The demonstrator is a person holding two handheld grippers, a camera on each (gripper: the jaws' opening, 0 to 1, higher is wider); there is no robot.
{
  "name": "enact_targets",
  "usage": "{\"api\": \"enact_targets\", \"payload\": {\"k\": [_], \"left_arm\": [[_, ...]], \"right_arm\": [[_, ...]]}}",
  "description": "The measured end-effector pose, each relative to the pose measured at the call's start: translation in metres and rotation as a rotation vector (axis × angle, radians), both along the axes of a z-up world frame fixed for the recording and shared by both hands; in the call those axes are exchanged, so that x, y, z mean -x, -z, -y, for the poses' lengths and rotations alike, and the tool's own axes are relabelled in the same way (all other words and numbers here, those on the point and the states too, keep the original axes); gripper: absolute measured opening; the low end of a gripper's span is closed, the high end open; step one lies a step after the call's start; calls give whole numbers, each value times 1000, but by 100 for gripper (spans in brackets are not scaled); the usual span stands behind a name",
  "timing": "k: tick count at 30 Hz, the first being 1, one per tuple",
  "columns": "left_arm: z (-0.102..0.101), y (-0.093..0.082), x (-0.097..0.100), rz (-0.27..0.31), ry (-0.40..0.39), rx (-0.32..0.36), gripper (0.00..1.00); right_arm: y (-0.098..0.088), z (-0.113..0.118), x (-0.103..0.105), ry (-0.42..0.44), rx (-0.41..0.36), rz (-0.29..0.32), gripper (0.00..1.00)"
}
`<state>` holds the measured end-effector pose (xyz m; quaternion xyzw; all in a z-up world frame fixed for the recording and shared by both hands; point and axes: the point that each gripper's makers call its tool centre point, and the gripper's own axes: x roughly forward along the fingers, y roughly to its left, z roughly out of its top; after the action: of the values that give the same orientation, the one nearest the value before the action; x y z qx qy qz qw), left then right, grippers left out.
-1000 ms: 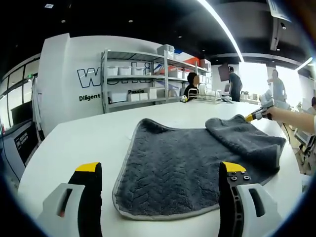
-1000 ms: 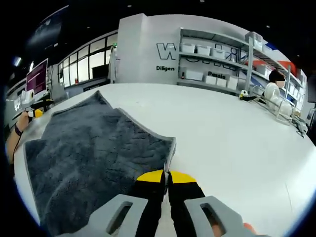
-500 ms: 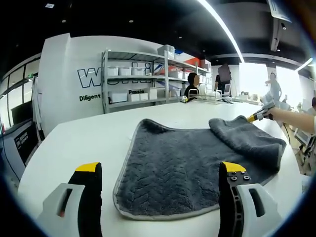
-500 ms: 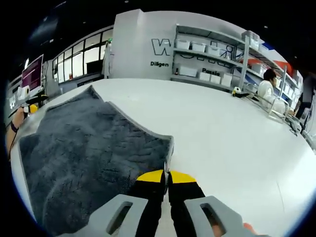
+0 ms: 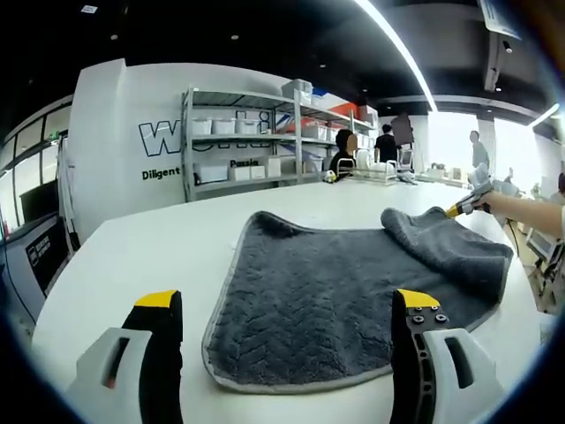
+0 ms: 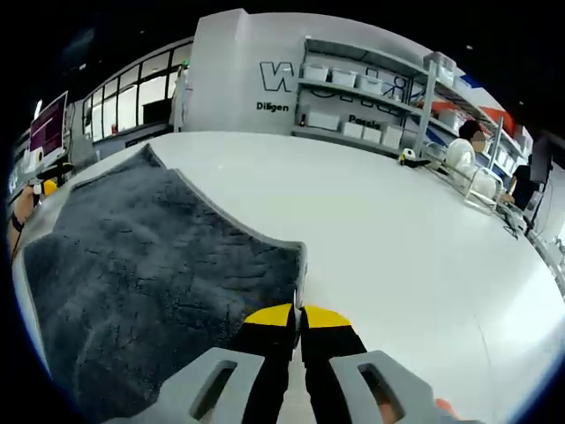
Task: Open the folded towel by lifting each exposed corner and separating the folded layers until the towel lies flat within the target outline without major curled edges
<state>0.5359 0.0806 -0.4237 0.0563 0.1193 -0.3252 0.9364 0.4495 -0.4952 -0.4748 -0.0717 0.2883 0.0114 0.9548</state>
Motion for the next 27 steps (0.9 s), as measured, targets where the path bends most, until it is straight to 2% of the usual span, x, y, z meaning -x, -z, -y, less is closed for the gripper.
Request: {"api": "enact_targets", "payload": {"k": [12, 27], "left_arm": [[0, 1, -2, -3, -1, 0, 97], [-2, 2, -3, -5, -3, -3, 97]], "right_arm": [[9, 34, 11, 66, 38, -32, 0], [10, 54, 14, 115, 80, -47, 0]]}}
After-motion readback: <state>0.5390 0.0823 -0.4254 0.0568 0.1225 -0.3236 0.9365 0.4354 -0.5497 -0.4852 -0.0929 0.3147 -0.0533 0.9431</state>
